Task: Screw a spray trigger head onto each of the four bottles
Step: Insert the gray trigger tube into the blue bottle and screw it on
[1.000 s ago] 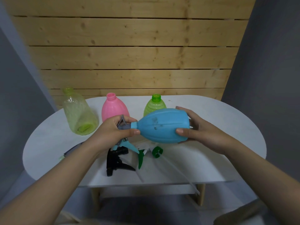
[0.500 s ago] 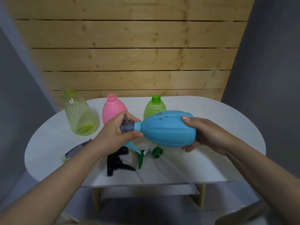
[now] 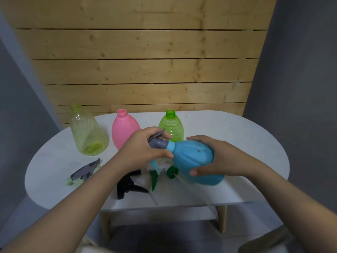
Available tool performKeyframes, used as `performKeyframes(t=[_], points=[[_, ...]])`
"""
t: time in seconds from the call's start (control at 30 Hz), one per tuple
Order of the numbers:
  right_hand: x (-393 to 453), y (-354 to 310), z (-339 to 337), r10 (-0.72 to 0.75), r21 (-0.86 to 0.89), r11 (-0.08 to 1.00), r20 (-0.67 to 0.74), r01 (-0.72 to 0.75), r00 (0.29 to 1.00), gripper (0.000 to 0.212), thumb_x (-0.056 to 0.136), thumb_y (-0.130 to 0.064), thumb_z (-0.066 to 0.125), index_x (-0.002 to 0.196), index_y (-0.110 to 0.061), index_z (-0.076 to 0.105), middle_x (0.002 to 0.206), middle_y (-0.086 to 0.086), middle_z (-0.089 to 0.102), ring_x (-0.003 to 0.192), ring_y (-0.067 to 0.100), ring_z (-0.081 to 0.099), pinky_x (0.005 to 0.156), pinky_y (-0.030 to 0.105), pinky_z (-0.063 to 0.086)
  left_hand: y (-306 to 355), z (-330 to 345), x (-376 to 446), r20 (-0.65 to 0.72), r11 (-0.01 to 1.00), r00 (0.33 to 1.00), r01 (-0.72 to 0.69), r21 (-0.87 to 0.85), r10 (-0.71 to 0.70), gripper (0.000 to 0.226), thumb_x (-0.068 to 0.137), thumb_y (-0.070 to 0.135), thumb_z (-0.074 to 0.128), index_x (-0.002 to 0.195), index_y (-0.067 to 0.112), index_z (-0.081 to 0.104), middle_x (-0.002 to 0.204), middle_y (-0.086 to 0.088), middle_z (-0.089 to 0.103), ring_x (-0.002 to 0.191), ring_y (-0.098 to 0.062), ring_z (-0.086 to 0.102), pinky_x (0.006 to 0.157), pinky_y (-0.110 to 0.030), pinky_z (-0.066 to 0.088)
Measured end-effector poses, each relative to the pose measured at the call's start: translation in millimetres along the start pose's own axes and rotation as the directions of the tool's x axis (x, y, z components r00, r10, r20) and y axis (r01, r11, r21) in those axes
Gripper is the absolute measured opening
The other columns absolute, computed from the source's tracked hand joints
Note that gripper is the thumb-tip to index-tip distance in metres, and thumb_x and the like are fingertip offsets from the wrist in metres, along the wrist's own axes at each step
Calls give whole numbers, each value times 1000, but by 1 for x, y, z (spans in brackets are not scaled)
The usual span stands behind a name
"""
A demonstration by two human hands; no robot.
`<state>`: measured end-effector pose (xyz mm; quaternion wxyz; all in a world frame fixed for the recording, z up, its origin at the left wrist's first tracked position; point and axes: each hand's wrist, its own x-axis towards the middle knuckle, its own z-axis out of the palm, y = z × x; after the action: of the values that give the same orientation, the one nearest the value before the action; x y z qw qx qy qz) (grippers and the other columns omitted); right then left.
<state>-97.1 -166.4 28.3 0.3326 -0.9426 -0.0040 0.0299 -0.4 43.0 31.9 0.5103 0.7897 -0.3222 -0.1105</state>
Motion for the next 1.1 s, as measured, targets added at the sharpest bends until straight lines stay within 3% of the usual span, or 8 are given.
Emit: performKeyframes(t=[0.13,0.23,0.4,0.6,0.73,0.8,0.93,1.1], points=[[0,3,-3,27,-14,1000,-59,-28,998,70,58,-45,83,117,-39,47,111,-14,59,96,6,57,79,28,52,5,11,6,-32,996,996,-81,34,82,46,59,21,85,99,29,63,93,19,67,83,8,63,70,-6,47],[0,16,-17,87,154,985,-94,-72,992,67,55,-42,83,113,-36,49,107,-6,62,93,11,62,78,33,55,4,13,13,-110,995,989,-101,-12,99,41,69,24,79,103,36,59,95,16,66,82,2,63,71,-12,50],[12,45,-29,210,479,873,-196,-93,958,72,56,-39,83,119,-34,47,111,-3,61,97,16,64,80,35,56,-9,18,23,-97,996,994,31,-80,-39,44,74,26,74,114,26,54,112,7,62,82,-10,64,77,-26,51],[35,74,-24,284,539,838,-285,-93,915,70,68,-28,82,125,-30,41,122,5,56,104,21,60,85,37,53,-18,28,27,-17,995,996,88,-43,-89,29,76,29,72,101,34,58,108,4,64,83,-19,66,77,-25,52],[44,81,-23,281,594,801,-276,-67,919,69,72,-25,79,127,-31,37,125,5,54,107,21,59,86,34,52,-24,33,28,21,993,993,118,-1,-118,19,79,29,69,96,33,60,104,3,65,91,-29,66,81,-34,54],[49,83,-22,280,600,797,-263,-71,923,70,73,-25,78,128,-32,35,127,4,53,109,21,58,86,33,51,-29,35,28,36,991,991,127,45,-129,17,81,29,68,97,30,62,103,3,66,91,-27,65,78,-30,54],[52,85,-21,285,592,802,-266,-78,921,70,75,-23,76,130,-31,33,128,3,50,113,23,55,92,39,51,-37,40,29,53,981,991,116,153,-126,20,82,28,67,101,21,66,100,4,68,85,-15,63,62,-7,46],[49,84,-20,282,570,818,-277,-79,918,80,74,-20,77,137,-30,29,132,0,46,118,23,52,95,39,50,-48,37,28,76,962,986,125,244,-147,19,80,35,68,97,25,66,98,9,66,91,-7,60,69,-11,43]])
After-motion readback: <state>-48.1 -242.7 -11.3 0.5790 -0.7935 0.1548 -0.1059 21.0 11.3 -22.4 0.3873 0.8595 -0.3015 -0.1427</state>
